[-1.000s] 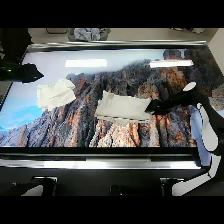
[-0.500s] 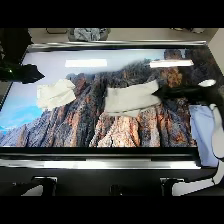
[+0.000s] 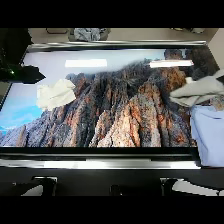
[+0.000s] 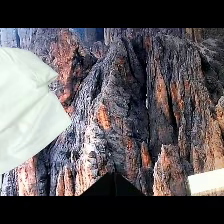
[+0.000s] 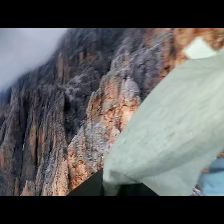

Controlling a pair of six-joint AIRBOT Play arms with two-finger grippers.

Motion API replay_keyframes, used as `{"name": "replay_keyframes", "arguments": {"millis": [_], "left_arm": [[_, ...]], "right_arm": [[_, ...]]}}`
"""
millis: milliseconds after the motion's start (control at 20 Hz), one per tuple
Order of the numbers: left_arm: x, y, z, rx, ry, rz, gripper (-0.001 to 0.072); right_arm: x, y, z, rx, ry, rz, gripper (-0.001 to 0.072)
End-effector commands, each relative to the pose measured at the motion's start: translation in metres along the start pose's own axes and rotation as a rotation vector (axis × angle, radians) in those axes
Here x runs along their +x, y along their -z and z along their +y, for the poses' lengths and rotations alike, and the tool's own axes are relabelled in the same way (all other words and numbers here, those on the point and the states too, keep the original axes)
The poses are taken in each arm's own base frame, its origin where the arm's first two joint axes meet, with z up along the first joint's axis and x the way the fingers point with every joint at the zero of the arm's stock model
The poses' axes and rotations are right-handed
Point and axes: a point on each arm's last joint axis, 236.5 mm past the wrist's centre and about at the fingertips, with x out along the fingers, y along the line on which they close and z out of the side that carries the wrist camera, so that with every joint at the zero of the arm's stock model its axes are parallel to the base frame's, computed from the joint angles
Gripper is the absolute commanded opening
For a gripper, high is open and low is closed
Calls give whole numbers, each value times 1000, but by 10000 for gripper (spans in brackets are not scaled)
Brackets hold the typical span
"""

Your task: Fold the shirts.

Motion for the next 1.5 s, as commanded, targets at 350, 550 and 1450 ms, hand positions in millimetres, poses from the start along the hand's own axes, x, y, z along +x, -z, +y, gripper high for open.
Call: {"name": "replay_keyframes", "arguments": {"millis": [350,550,1450], "left_arm": [[9,10,2,40,3,29,33],[8,7,-16,18,79,16,33],[-71,-69,43,50,-360,-245,31]], "right_arm": [[-130,61,-96,230,375,81,48],[-136,140,-141,366,558,319,50],[-90,-81,62,-664,556,-335,682]]}}
